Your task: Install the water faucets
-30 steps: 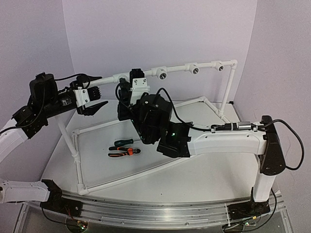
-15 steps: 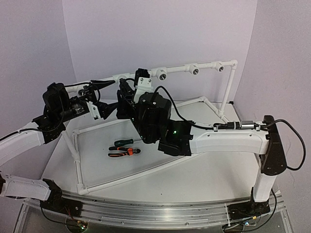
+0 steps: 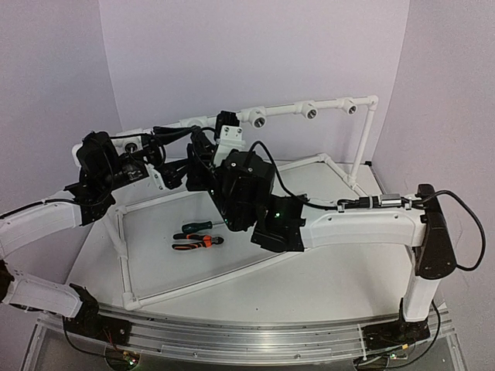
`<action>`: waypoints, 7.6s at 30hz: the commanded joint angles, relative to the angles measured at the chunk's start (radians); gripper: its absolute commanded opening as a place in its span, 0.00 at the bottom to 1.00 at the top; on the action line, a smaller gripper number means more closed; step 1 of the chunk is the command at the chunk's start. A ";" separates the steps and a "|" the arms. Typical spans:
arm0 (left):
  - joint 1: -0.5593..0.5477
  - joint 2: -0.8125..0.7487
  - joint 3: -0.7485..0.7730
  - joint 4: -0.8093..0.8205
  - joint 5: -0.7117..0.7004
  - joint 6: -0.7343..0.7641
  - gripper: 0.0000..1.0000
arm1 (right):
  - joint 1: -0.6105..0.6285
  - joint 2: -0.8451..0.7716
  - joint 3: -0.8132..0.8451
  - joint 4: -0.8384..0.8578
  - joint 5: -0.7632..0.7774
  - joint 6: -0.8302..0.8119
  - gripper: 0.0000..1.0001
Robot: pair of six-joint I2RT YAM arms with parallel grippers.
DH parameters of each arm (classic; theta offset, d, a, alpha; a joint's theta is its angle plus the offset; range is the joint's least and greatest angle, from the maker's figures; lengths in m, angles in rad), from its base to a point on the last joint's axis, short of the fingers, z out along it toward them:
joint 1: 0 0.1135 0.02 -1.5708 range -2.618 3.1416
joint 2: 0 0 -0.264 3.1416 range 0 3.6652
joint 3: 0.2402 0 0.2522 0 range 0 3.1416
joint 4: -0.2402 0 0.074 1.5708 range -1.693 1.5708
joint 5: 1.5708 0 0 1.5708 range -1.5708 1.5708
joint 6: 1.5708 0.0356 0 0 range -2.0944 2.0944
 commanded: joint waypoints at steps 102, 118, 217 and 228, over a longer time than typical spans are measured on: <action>0.003 0.161 0.135 -0.016 0.072 0.075 0.00 | -0.028 -0.003 0.318 -0.635 0.035 -0.192 0.00; 0.004 -0.008 0.116 -0.188 -0.139 0.041 0.60 | -0.064 -0.073 0.111 -0.554 0.106 0.595 0.00; 0.650 -0.096 0.709 -1.265 -0.138 -1.247 0.89 | -0.105 0.105 0.718 -1.115 -0.470 -2.553 0.67; 0.649 -0.084 0.702 -1.237 -0.086 -1.239 0.88 | -0.148 0.144 0.750 -1.106 -0.501 -2.593 0.48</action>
